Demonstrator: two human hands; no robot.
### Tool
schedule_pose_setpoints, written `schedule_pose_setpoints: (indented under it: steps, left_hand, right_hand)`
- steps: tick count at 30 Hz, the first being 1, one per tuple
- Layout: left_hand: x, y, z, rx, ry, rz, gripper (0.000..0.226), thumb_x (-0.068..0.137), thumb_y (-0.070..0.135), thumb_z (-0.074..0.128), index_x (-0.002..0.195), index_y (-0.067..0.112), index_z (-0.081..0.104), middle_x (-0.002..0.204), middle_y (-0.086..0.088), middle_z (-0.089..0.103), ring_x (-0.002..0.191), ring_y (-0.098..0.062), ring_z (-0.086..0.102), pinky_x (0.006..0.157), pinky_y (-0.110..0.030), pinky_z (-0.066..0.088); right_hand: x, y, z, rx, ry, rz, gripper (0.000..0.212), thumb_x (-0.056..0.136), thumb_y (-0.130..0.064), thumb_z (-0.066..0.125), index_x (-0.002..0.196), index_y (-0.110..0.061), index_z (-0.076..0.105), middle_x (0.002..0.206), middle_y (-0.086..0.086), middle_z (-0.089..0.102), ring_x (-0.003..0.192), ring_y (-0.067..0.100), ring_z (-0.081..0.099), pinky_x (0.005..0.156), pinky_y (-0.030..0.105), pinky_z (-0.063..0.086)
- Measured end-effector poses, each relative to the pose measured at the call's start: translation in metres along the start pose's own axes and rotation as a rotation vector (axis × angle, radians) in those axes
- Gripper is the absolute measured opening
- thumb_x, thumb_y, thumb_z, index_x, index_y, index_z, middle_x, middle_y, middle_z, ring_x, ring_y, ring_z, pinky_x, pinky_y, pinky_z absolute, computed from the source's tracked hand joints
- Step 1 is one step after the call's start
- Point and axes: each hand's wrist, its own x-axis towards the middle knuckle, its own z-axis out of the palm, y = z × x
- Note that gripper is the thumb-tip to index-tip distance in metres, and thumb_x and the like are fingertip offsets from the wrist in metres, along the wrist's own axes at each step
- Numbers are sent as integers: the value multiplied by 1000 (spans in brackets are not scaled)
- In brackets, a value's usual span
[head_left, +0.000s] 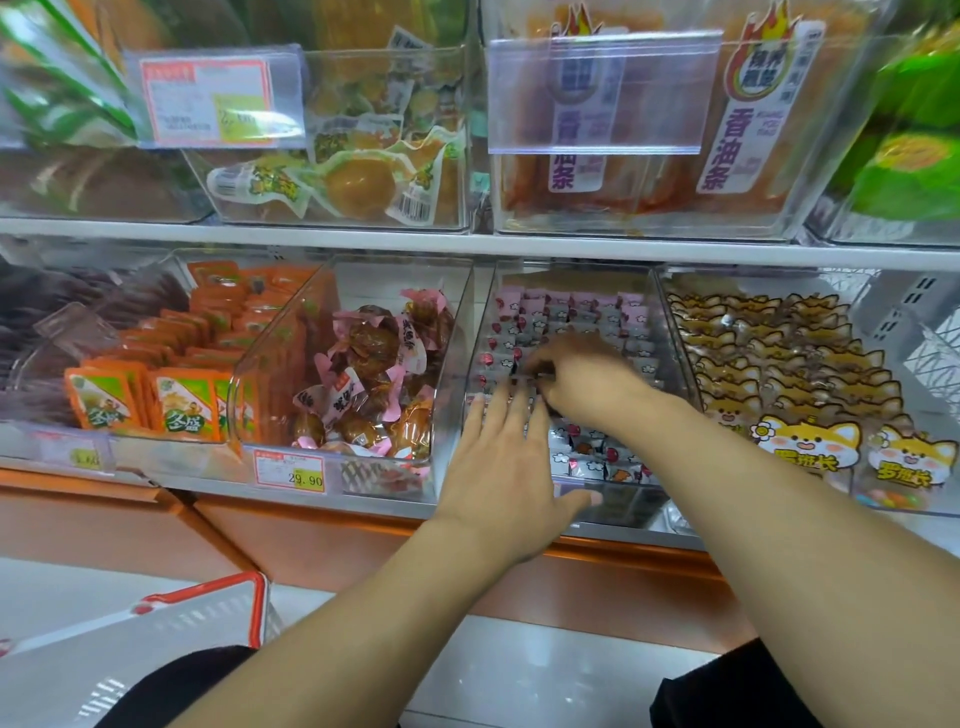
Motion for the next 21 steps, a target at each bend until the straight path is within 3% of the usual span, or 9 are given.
schedule_pose_setpoints:
  steps: [3, 6, 10, 14, 15, 17, 18, 21]
  left_hand:
    - [3, 2, 0, 32, -65, -20, 114, 84, 87, 29, 160, 7, 4, 169, -12, 6, 155, -29, -6, 125, -50, -3]
    - [3, 3, -3, 24, -63, -17, 110, 83, 86, 36, 159, 9, 13, 166, -11, 19, 154, -30, 5, 125, -50, 1]
    - [1, 2, -6, 1, -45, -13, 104, 85, 81, 42, 158, 12, 17, 163, -10, 24, 152, -30, 10, 126, -48, 2]
    - [-2, 1, -5, -67, -31, -28, 103, 88, 80, 39, 160, 13, 9, 168, -8, 11, 154, -28, -4, 126, -44, -4]
    - [-4, 1, -5, -78, -25, -28, 102, 88, 80, 38, 160, 13, 9, 168, -8, 9, 155, -27, -6, 126, -44, -5]
    - [-6, -1, -6, -104, -1, -22, 101, 89, 79, 38, 160, 14, 10, 168, -7, 9, 155, -26, -6, 126, -42, -5]
    - [-7, -2, -7, -123, 10, -18, 100, 89, 78, 40, 160, 14, 11, 168, -6, 10, 155, -24, -6, 125, -40, -6]
    - [-12, -4, -12, -237, 46, -25, 96, 91, 71, 49, 160, 15, 13, 168, -2, 12, 154, -18, -1, 124, -34, -1]
  right_hand:
    - [3, 0, 2, 76, 7, 37, 28, 96, -15, 59, 112, -29, 77, 118, -2, 74, 99, 21, 70, 89, 32, 57]
    - [3, 0, 3, 175, 81, 80, 25, 96, -11, 59, 107, -25, 77, 117, -3, 74, 100, 18, 69, 90, 32, 56]
    - [2, -3, -4, 396, 355, 127, 18, 98, -7, 55, 99, -22, 66, 101, -5, 71, 82, 7, 64, 67, 18, 49]
    - [-9, -5, -18, 674, 602, 164, 19, 97, -13, 61, 87, -29, 58, 88, -14, 64, 81, -1, 60, 60, 3, 41]
    - [-13, -5, -21, 791, 641, 186, 22, 97, -14, 63, 83, -31, 58, 87, -15, 66, 83, 3, 64, 66, 7, 47]
    - [-22, -6, -26, 1032, 671, 259, 19, 97, -18, 65, 83, -30, 63, 88, -8, 72, 87, 18, 71, 79, 32, 59]
    - [-27, -7, -29, 1114, 675, 284, 15, 98, -20, 65, 86, -29, 66, 87, -7, 74, 87, 20, 73, 76, 35, 60]
    - [-45, -5, -37, 1350, 663, 260, 9, 98, -15, 65, 92, -20, 70, 76, -13, 75, 72, 5, 74, 63, 17, 56]
